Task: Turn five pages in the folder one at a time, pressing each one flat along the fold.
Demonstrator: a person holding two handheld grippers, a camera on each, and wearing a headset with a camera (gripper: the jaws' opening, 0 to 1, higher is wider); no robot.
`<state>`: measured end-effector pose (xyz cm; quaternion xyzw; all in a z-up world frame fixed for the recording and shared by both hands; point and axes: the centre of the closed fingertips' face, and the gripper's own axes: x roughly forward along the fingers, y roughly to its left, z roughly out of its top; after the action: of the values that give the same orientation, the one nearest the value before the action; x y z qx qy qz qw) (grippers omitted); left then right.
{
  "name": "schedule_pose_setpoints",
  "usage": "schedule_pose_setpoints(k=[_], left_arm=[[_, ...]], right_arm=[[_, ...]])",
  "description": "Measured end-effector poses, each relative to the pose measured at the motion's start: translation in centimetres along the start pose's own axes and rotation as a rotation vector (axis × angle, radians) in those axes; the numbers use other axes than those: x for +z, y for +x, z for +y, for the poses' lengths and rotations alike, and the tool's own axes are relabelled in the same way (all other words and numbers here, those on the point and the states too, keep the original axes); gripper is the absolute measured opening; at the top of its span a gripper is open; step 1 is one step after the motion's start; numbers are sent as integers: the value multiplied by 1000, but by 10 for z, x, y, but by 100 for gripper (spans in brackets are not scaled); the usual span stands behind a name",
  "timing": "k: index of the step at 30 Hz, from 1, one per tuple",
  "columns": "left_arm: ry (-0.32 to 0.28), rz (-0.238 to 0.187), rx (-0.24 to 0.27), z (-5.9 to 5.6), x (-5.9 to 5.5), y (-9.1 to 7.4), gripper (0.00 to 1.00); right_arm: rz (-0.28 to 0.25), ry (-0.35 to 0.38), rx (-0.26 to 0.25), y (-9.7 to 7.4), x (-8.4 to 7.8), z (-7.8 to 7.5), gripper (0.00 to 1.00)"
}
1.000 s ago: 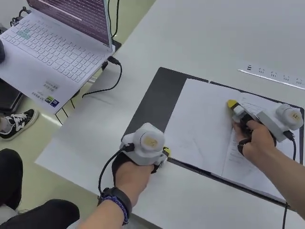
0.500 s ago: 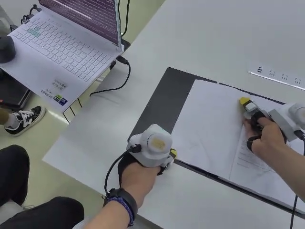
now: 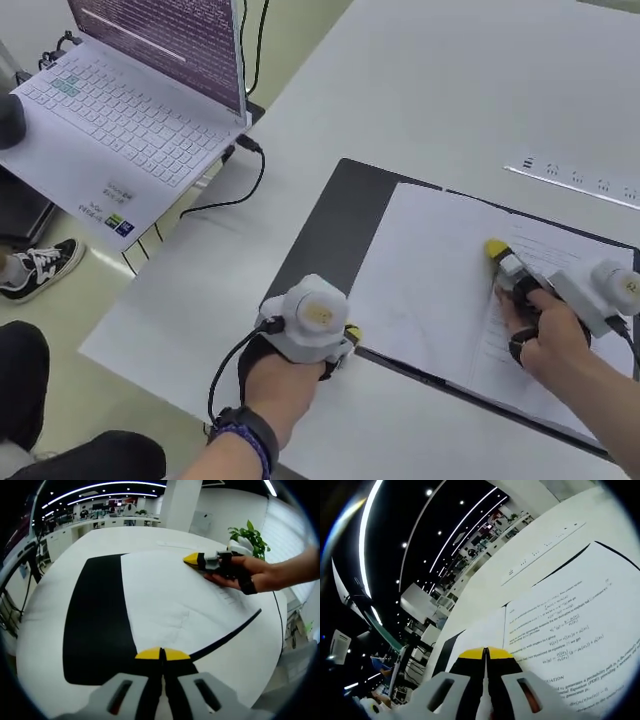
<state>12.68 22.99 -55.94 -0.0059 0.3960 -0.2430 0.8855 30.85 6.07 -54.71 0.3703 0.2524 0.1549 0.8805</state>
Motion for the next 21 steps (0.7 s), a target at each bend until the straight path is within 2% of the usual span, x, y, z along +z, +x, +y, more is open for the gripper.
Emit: schedule_pose_setpoints(k=[2, 6, 8, 11, 18, 21], left_arm=[[2, -1, 1, 0, 0, 0, 0], [-1, 0, 4, 0, 0, 0, 0], [-1, 0, 5, 0, 0, 0, 0], [-5, -2, 3, 0, 0, 0, 0], [-6, -6, 6, -2, -1, -1, 0], [-13, 5, -3, -3, -2, -1, 0]], right_arm=[[18, -30, 5, -2, -3, 1, 0], [18, -13, 7, -5, -5, 1, 0], [15, -16, 11, -22, -14, 17, 0], [16, -13, 11, -37, -23, 30, 0], [1, 24, 8, -54, -31, 37, 0], [3, 23, 9, -59, -34, 39, 0]])
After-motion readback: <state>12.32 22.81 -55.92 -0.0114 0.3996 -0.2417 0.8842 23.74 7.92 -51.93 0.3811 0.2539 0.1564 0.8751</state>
